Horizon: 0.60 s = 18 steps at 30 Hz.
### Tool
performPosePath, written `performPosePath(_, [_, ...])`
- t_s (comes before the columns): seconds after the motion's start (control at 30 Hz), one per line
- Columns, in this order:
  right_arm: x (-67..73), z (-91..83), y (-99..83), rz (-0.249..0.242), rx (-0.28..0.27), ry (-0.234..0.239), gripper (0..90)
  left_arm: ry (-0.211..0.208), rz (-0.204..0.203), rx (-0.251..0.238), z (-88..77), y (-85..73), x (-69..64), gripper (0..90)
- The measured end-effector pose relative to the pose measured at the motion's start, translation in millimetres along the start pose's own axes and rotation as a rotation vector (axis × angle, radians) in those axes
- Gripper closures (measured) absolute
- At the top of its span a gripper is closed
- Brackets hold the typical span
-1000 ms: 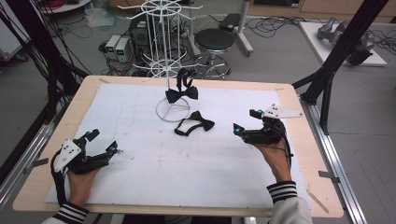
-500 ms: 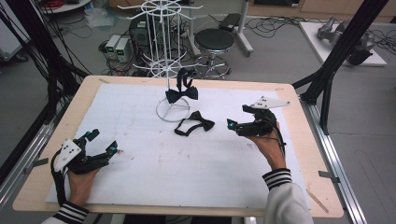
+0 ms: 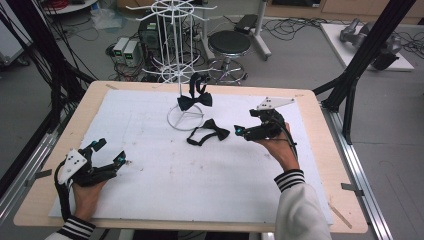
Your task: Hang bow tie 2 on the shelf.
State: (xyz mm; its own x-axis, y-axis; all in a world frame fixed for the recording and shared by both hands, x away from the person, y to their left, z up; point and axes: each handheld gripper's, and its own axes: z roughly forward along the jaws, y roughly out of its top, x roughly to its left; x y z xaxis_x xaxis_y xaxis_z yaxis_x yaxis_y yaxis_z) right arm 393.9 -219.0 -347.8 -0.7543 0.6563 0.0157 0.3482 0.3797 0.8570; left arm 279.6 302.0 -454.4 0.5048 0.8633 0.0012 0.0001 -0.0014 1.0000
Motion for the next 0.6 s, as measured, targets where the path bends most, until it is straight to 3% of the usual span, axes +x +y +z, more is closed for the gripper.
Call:
performPosePath(0.27, [-4.1, 13.6, 5.1, -0.009, 0.023, 0.017, 12.1, 0.0, -0.001, -0.001, 0.0, 0.0, 0.1, 15.1])
performPosePath(0.6, [-7.0, 32.4, 10.1, -0.038, 0.123, 0.02, 12.1, -0.001, 0.0, 0.0, 0.0, 0.0, 0.1, 15.1])
